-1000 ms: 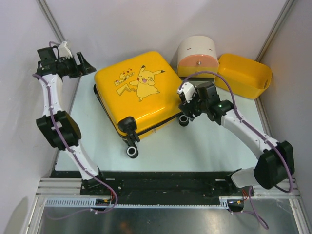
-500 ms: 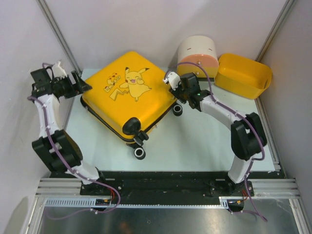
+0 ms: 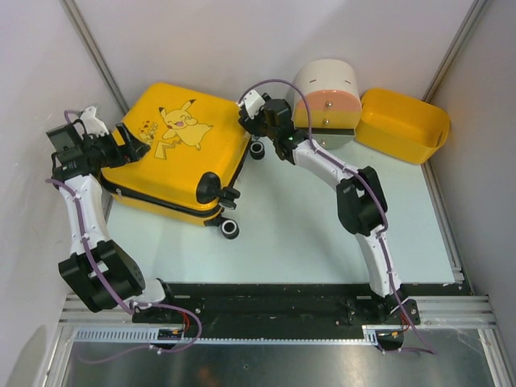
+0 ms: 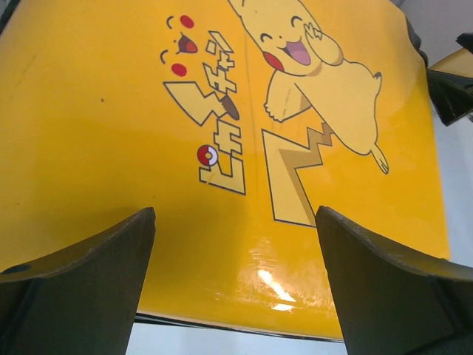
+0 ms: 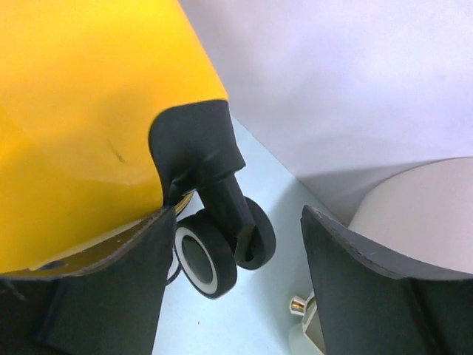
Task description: Open, take out, and arrange the luggage
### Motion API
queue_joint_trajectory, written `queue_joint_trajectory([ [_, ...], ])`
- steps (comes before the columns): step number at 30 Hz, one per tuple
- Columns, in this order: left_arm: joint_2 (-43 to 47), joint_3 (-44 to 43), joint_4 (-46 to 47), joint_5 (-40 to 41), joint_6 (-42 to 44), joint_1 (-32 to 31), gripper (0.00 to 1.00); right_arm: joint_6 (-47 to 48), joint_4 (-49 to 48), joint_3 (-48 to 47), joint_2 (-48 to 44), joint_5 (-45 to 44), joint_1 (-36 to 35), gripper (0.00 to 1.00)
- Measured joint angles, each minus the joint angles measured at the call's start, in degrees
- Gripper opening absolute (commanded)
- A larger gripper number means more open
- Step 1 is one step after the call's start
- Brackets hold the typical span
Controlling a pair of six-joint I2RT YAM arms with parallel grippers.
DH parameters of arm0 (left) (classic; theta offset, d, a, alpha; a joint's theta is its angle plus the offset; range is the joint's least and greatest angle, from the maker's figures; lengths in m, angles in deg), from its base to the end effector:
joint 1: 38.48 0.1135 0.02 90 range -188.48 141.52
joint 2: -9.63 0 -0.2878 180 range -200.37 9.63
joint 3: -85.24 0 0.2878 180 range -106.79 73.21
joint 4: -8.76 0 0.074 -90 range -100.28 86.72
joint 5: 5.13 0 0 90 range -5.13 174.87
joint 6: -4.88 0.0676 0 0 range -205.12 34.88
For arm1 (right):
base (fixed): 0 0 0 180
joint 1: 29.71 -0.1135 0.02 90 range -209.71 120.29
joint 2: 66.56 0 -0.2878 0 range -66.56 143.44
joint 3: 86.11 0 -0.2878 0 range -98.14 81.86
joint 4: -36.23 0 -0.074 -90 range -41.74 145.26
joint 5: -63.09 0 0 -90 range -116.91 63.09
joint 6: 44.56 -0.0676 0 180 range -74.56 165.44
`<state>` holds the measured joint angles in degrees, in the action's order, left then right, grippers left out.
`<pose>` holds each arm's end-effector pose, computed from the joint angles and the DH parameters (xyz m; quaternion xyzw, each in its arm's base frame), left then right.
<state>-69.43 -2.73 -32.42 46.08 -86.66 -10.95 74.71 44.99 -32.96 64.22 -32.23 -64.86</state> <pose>0.3360 0.1274 0.3730 -0.0521 0.8399 -0.1810 0.5091 0.5211 0.3593 0.2807 -0.3913 0.6755 -0.0042 0.6250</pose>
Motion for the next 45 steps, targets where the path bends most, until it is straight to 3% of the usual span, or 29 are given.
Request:
queue_joint_trajectory([
  [2,0.07,0.00,0.15,-1.22,0.07,0.04,0.96,-1.33,-0.70,2.75,-2.95,1.92,0.11,0.79],
  [3,0.13,0.00,0.15,-2.05,0.07,0.04,0.97,-2.45,-2.21,7.76,-6.60,4.70,0.17,0.80],
  [4,0.83,0.00,0.28,-3.80,0.07,0.04,0.99,-4.37,-1.33,18.10,-16.00,10.23,0.24,0.85],
  [6,1.44,0.04,0.33,-4.90,0.37,0.04,1.00,-5.70,-3.30,22.10,-20.06,13.73,0.46,0.90],
  [8,2.78,0.26,0.37,-7.10,0.70,0.04,1.00,-7.63,-4.11,32.98,-29.81,22.84,1.99,0.94],
  [11,5.07,0.87,0.59,-11.04,1.14,0.04,1.00,-10.05,-5.11,42.77,-39.67,34.95,6.82,0.94],
  [14,6.97,1.99,0.87,-14.51,2.12,0.04,1.00,-11.82,-10.01,48.28,-42.25,42.12,10.78,0.91],
  [19,10.10,5.55,0.79,-18.21,5.14,-0.13,0.98,-14.51,-21.14,57.18,-36.33,49.66,10.36,0.83],
  [25,14.36,10.40,-0.20,-19.45,9.86,-0.79,0.98,-19.71,-40.39,58.18,-22.47,52.35,8.37,0.75],
  [32,20.57,12.33,-7.63,-16.26,20.76,-4.72,0.98,-24.04,-57.22,57.75,-13.53,53.59,5.77,0.68],
  [36,23.50,13.66,-11.19,-14.03,25.66,-6.10,0.98,-25.75,-61.18,55.12,-9.92,53.68,3.82,0.64],
  [45,26.67,14.82,-14.73,-11.30,28.26,-7.50,0.98,-28.33,-62.75,47.80,-4.28,51.69,1.95,0.55],
])
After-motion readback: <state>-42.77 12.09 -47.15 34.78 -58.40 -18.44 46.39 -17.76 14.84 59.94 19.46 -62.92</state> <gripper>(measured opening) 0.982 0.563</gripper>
